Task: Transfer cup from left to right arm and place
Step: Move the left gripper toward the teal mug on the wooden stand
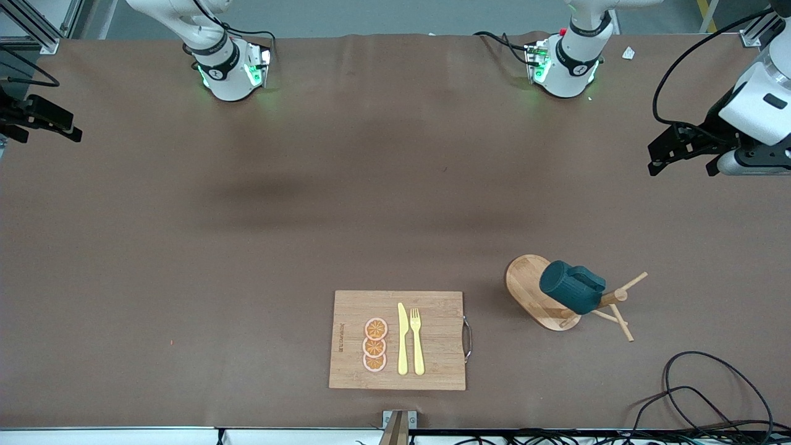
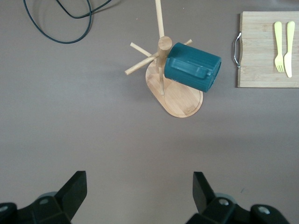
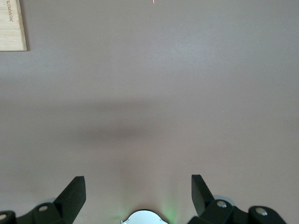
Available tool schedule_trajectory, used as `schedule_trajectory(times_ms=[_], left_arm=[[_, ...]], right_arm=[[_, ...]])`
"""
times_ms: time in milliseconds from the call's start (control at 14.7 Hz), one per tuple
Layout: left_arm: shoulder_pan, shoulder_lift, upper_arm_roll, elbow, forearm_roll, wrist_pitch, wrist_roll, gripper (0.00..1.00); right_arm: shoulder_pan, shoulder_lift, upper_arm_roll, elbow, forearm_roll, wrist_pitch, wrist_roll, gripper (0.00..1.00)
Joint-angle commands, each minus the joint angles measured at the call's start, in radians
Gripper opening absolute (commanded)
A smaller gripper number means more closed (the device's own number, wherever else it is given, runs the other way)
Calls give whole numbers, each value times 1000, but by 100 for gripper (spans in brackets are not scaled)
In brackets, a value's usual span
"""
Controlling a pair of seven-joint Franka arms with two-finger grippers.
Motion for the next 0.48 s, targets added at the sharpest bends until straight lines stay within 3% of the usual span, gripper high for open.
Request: schedule_trajectory(times_ms=[0,409], left_arm=[[5,8,2,8,-14,-1,16,100],[8,20,2,18,-15,4,-4,100]], right_arm=[[-13,-16,10,-9,-3,-6,5,100],[-13,-16,10,-9,-3,-4,5,100]])
